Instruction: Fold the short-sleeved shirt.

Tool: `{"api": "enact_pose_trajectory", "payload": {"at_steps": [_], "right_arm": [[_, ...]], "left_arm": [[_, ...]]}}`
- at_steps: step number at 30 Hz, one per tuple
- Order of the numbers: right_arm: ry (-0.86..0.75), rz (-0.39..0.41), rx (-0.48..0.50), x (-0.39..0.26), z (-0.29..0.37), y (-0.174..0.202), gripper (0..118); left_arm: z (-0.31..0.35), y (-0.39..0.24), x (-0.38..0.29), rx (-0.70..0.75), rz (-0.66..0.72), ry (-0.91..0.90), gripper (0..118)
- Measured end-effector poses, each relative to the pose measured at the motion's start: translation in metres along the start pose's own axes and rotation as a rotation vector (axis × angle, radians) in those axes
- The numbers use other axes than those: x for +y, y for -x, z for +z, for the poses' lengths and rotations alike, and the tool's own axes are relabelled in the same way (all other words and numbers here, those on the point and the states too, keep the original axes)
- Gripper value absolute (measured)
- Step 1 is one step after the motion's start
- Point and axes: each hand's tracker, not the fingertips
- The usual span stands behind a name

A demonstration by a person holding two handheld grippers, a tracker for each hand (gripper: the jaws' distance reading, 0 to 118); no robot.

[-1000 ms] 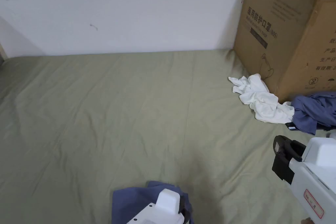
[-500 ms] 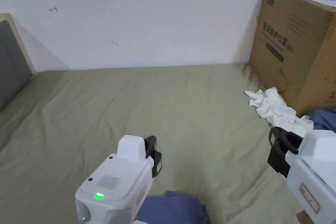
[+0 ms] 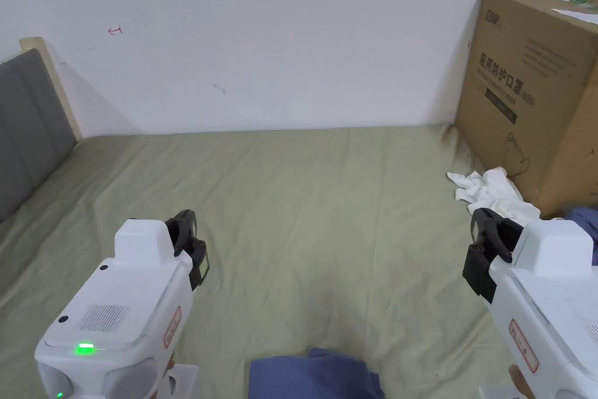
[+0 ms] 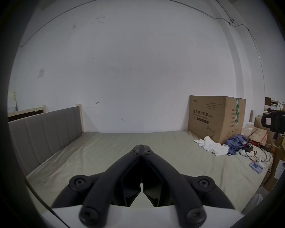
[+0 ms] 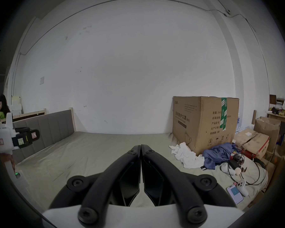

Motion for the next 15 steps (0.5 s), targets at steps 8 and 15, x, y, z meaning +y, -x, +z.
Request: {"api": "enact_pose_trajectory", "payload": {"at_steps": [8, 15], "right_arm": [[0.020, 0.018, 0.008, -0.017, -0.007, 0.028, 1], [0.170, 0.013, 0.102, -0.086, -0.034, 0.062, 1]], "left_arm": [[0.009, 0.013, -0.005, 0.013, 0.026, 0.010, 0], [0.018, 0.020, -0.013, 0.025, 0.029, 0.033, 0]]}}
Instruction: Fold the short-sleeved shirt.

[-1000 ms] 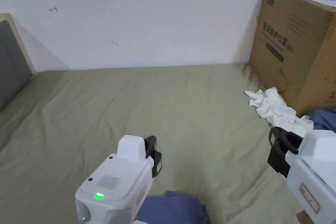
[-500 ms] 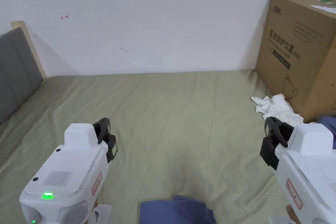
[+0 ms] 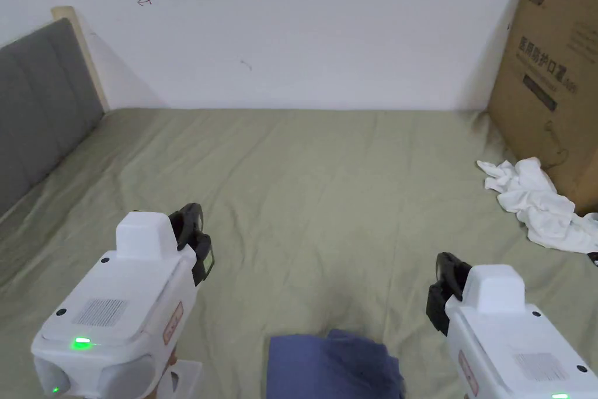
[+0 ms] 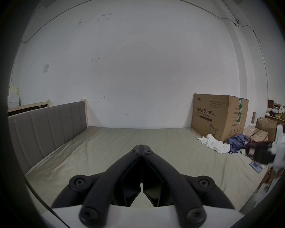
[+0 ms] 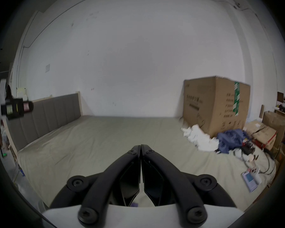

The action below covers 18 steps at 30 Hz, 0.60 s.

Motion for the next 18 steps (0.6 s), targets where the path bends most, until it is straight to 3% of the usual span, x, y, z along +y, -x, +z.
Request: {"api": "enact_pose_trajectory", "payload": {"at_steps": [10, 15, 18], "right_arm": [[0.253, 0.012, 0.116, -0.114, -0.059, 0.038, 1], [0.378, 0.011, 0.135, -0.163, -0.083, 0.044, 1], [0.471, 0.012, 0.098, -0.187, -0.093, 0.045, 1]], "left_arm": [[0.003, 0.016, -0.020, 0.030, 0.010, 0.069, 0], [0.000, 0.022, -0.030, 0.042, 0.022, 0.107, 0], [-0.002, 0.024, -0.039, 0.030, 0.034, 0.143, 0]]}}
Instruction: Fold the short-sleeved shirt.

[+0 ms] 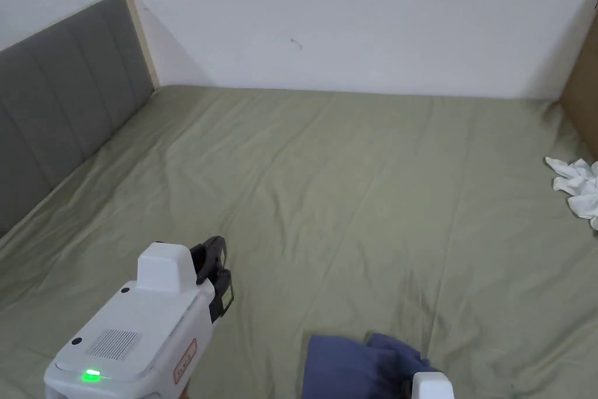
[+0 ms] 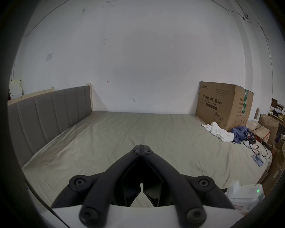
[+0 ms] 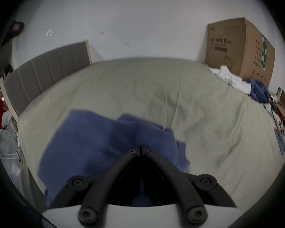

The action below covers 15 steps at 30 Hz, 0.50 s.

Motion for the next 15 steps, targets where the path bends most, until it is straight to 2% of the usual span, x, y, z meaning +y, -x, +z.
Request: {"api": "enact_pose_trajectory", "payload": {"at_steps": [3, 5, 7, 8, 9, 10, 12, 15], "right_arm": [[-0.059, -0.006, 0.009, -0.004, 0.008, 0.004, 1], [-0.043, -0.010, 0.002, 0.001, 0.012, 0.008, 1], [-0.039, -0.004, -0.001, 0.003, 0.013, 0.009, 1], [-0.040, -0.003, -0.001, 0.002, 0.013, 0.009, 1], [-0.041, -0.007, 0.001, -0.004, 0.005, 0.001, 1], [-0.041, -0.008, 0.003, -0.005, 0.003, -0.001, 1], [-0.038, -0.013, 0.011, -0.005, 0.003, -0.004, 0], [-0.032, -0.023, 0.023, 0.000, 0.011, 0.001, 1]], "left_arm": [[-0.006, 0.003, -0.013, -0.066, 0.069, 0.102, 1], [-0.016, 0.004, -0.025, -0.109, 0.141, 0.203, 4], [-0.031, 0.006, -0.042, -0.165, 0.236, 0.333, 19], [-0.039, 0.007, -0.051, -0.184, 0.273, 0.398, 31], [-0.049, 0.006, -0.061, -0.199, 0.314, 0.472, 52], [-0.060, 0.005, -0.072, -0.222, 0.340, 0.548, 67], [-0.076, -0.003, -0.092, -0.267, 0.358, 0.657, 86], [-0.099, -0.010, -0.118, -0.299, 0.378, 0.751, 88]]}}
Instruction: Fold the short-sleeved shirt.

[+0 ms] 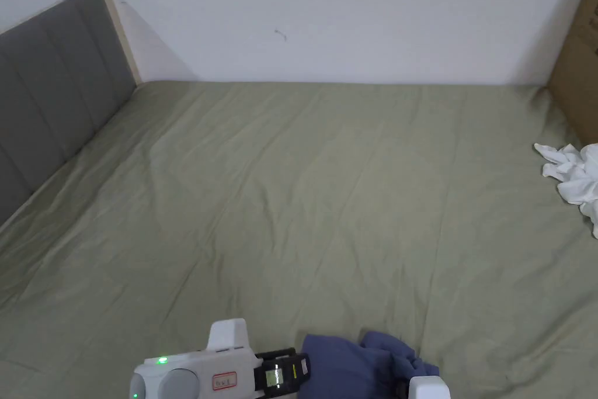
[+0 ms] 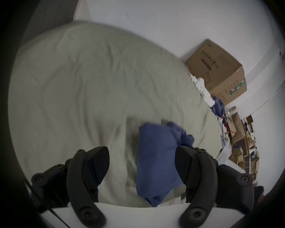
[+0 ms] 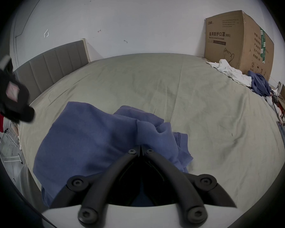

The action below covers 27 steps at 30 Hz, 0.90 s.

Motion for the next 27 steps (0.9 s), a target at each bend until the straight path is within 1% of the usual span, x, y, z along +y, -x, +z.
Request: {"api": "enact_pose_trajectory", "payload": {"at_steps": [4, 5, 6, 7, 8, 9, 10, 11, 13, 14, 16, 18, 21, 25, 27], "right_arm": [[0.001, -0.002, 0.015, 0.003, 0.006, 0.002, 1], [0.001, -0.002, 0.018, 0.003, 0.006, 0.002, 1], [0.001, -0.003, 0.021, 0.000, 0.002, -0.003, 1], [0.001, -0.004, 0.024, -0.001, 0.002, -0.004, 1], [0.001, -0.005, 0.026, -0.001, 0.002, -0.004, 1], [0.001, -0.007, 0.028, -0.001, 0.002, -0.005, 1], [0.001, -0.009, 0.029, -0.003, -0.001, -0.007, 1], [0.002, -0.010, 0.030, -0.003, -0.002, -0.008, 1], [0.005, -0.014, 0.031, -0.004, -0.002, -0.009, 1], [0.006, -0.017, 0.032, -0.005, -0.004, -0.010, 1], [0.008, -0.018, 0.035, -0.005, -0.005, -0.011, 1], [0.018, -0.018, 0.041, -0.002, -0.004, -0.013, 1], [0.029, -0.020, 0.051, 0.006, 0.005, -0.018, 1], [-0.084, -0.033, 0.064, 0.029, 0.044, -0.022, 1], [-0.135, 0.000, 0.065, 0.040, 0.060, -0.030, 1]], "left_arm": [[-0.033, 0.011, 0.003, -0.036, 0.053, 0.089, 88], [-0.039, 0.014, 0.004, -0.066, 0.057, 0.095, 88], [-0.045, 0.015, 0.005, -0.102, 0.053, 0.116, 85], [-0.050, 0.016, 0.006, -0.120, 0.059, 0.132, 79], [-0.057, 0.018, 0.007, -0.142, 0.057, 0.156, 69], [-0.061, 0.019, 0.008, -0.147, 0.051, 0.161, 52], [-0.064, 0.018, 0.007, -0.163, 0.046, 0.159, 45], [-0.066, 0.018, 0.007, -0.186, 0.040, 0.163, 43], [-0.064, 0.014, 0.007, -0.164, 0.032, 0.165, 39], [-0.064, 0.016, 0.007, -0.167, 0.035, 0.168, 39], [-0.064, 0.023, 0.009, -0.186, 0.057, 0.169, 27], [-0.062, 0.017, 0.009, -0.168, 0.042, 0.160, 22], [-0.053, 0.003, 0.007, -0.132, -0.012, 0.141, 20], [-0.039, -0.005, 0.013, -0.132, -0.044, 0.120, 18], [-0.031, -0.008, 0.022, -0.120, -0.076, 0.110, 18]]}}
